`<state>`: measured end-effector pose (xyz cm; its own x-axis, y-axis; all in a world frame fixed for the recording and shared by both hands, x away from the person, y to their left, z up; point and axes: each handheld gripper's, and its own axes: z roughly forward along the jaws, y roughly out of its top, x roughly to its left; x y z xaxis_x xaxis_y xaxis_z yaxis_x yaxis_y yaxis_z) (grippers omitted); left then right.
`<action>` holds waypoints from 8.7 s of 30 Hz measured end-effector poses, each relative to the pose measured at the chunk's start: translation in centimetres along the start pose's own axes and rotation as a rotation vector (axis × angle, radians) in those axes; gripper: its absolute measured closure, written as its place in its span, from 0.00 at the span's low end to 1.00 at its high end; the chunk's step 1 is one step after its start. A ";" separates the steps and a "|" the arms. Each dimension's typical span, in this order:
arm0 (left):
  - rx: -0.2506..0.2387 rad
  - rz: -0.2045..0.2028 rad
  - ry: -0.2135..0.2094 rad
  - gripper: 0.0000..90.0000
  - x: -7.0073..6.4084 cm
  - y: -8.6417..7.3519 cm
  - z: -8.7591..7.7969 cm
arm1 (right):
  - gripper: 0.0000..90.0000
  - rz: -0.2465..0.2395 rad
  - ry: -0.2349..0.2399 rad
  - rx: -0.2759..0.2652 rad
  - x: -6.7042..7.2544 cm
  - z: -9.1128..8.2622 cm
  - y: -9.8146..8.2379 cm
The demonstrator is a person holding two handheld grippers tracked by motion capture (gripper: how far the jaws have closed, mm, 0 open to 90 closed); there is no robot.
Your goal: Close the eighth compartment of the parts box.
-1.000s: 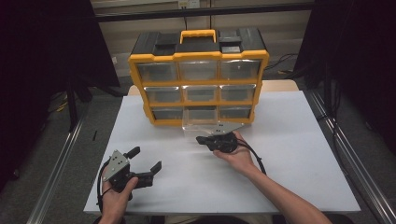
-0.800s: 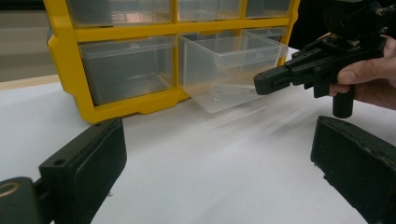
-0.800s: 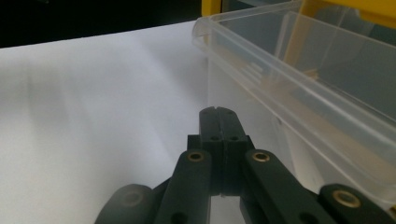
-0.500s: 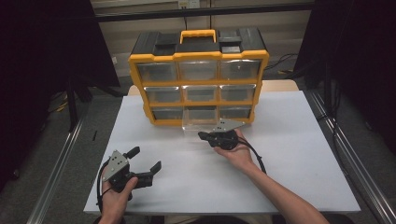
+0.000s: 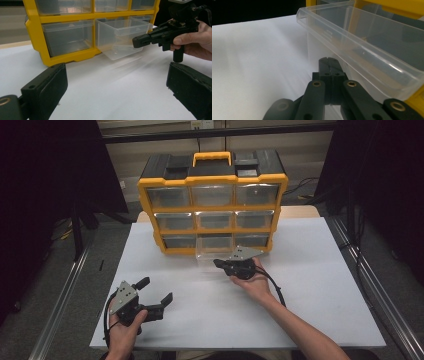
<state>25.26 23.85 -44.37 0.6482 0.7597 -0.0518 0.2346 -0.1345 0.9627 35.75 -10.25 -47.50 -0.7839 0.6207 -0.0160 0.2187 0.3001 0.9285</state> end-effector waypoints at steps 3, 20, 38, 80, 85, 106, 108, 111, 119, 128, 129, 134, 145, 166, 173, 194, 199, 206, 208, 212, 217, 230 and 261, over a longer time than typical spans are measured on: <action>-0.001 -0.004 0.001 0.04 0.0 0.0 0.0 | 1.00 -0.002 -0.001 -0.005 0.0 0.0 0.1; 0.001 0.000 0.001 0.04 0.0 0.0 0.0 | 1.00 -0.010 -0.018 0.000 -0.2 0.3 0.2; 0.004 -0.001 0.003 0.04 0.0 -0.1 0.1 | 1.00 0.007 -0.025 -0.018 -0.4 0.7 0.7; -0.004 -0.008 0.004 0.04 0.0 0.0 0.1 | 1.00 0.026 -0.042 -0.030 -1.2 1.7 1.2; -0.003 -0.009 0.004 0.04 0.0 0.0 0.0 | 1.00 0.032 -0.048 -0.025 -1.3 1.9 1.1; -0.006 -0.008 -0.002 0.04 0.1 0.0 0.0 | 1.00 0.035 -0.075 -0.056 -1.9 2.4 1.2; -0.006 -0.007 0.000 0.04 0.0 0.0 0.0 | 1.00 0.014 -0.081 -0.047 -1.9 2.5 1.3; -0.003 -0.007 0.006 0.04 0.1 0.0 0.0 | 1.00 0.013 -0.083 -0.046 -2.0 2.5 1.4; -0.003 -0.008 0.005 0.04 0.1 0.0 0.0 | 1.00 0.024 -0.086 -0.044 -2.4 2.6 1.5; -0.003 -0.008 0.005 0.04 0.0 0.0 0.1 | 1.00 0.033 -0.086 -0.037 -2.7 2.7 1.6; -0.002 -0.008 0.006 0.04 0.1 0.0 0.0 | 1.00 0.034 -0.088 -0.037 -2.7 2.7 1.7; -0.003 -0.008 0.004 0.04 0.1 0.0 0.0 | 1.00 0.035 -0.087 -0.039 -2.8 2.8 1.7; -0.003 -0.009 0.004 0.04 0.1 0.0 0.0 | 1.00 0.042 -0.110 -0.049 -3.0 3.3 1.7; 0.003 -0.005 0.002 0.04 0.1 -0.1 0.0 | 1.00 0.041 -0.151 -0.055 -3.6 3.5 1.8; 0.007 0.002 0.004 0.04 0.1 -0.1 0.1 | 1.00 0.044 -0.168 -0.057 -3.8 3.8 1.8; 0.002 -0.005 0.004 0.04 0.2 0.0 0.1 | 1.00 0.041 -0.195 -0.042 -4.7 4.4 2.1; 0.000 -0.010 0.005 0.04 0.2 0.0 0.3 | 1.00 0.045 -0.218 -0.005 -4.7 4.4 2.1; 0.003 -0.012 0.009 0.04 0.2 -0.1 0.2 | 1.00 0.075 -0.222 0.037 -4.8 4.3 1.6; -0.002 -0.012 0.008 0.04 0.2 -0.1 0.1 | 1.00 0.082 -0.207 0.021 -4.8 4.3 1.5; -0.002 -0.011 0.011 0.04 0.2 -0.1 0.0 | 0.99 0.092 -0.176 0.011 -5.0 4.3 1.4; 0.005 -0.004 0.007 0.04 0.2 -0.2 0.0 | 0.92 0.098 -0.141 0.022 -4.8 4.1 1.3; 0.004 -0.010 0.010 0.04 0.2 -0.2 0.0 | 0.56 0.131 -0.113 0.029 -4.0 2.6 1.1; 0.009 -0.013 0.019 0.04 0.4 -0.2 0.1 | 0.03 0.228 -0.161 -0.049 -4.3 -3.8 1.2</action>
<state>25.49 24.12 -44.62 0.6308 0.7737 -0.0592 0.2494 -0.1299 0.9596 37.17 -15.28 -44.95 -0.6145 0.7762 0.1409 0.3477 0.1062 0.9316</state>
